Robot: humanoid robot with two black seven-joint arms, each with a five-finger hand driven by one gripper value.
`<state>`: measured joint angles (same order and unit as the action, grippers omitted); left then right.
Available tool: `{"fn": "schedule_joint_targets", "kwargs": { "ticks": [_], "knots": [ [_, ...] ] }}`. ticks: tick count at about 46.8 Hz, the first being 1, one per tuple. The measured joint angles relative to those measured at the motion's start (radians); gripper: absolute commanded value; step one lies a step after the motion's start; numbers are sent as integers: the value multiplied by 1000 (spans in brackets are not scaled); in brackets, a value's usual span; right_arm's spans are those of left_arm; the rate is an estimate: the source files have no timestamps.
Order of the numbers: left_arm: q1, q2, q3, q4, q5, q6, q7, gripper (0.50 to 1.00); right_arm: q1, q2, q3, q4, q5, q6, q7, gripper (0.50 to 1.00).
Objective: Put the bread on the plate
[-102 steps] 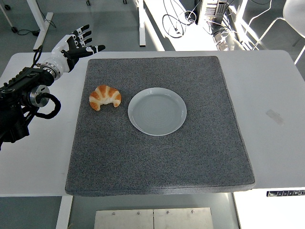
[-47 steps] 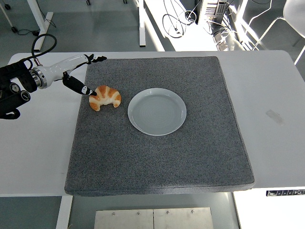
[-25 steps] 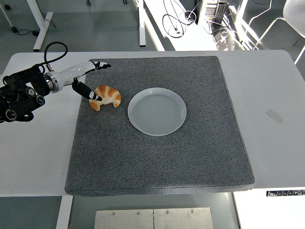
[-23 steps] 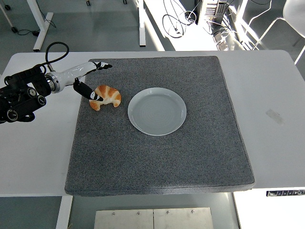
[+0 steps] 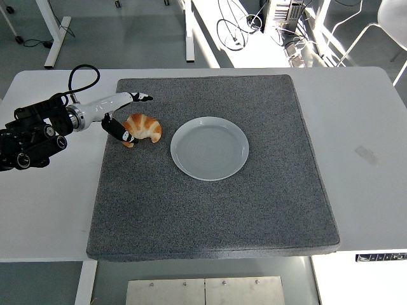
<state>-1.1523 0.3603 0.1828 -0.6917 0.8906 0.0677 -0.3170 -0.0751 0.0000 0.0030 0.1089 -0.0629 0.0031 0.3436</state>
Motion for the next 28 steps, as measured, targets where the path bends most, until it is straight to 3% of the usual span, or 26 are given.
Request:
{"fn": "schedule_joint_targets", "kwargs": {
  "ticks": [6, 14, 18, 22, 28],
  "knots": [
    [0, -20, 15, 30, -1, 4, -1, 939, 0, 0, 0, 0, 0, 0, 0, 1000],
    [3, -45, 17, 67, -1, 5, -2, 936, 0, 0, 0, 0, 0, 0, 0, 1000],
    [7, -48, 17, 69, -1, 11, -2, 877, 0, 0, 0, 0, 0, 0, 0, 1000],
    [10, -63, 19, 72, -1, 33, -2, 852, 0, 0, 0, 0, 0, 0, 0, 1000],
    [17, -75, 65, 94, -2, 79, -8, 586, 0, 0, 0, 0, 0, 0, 0, 1000]
  ]
}}
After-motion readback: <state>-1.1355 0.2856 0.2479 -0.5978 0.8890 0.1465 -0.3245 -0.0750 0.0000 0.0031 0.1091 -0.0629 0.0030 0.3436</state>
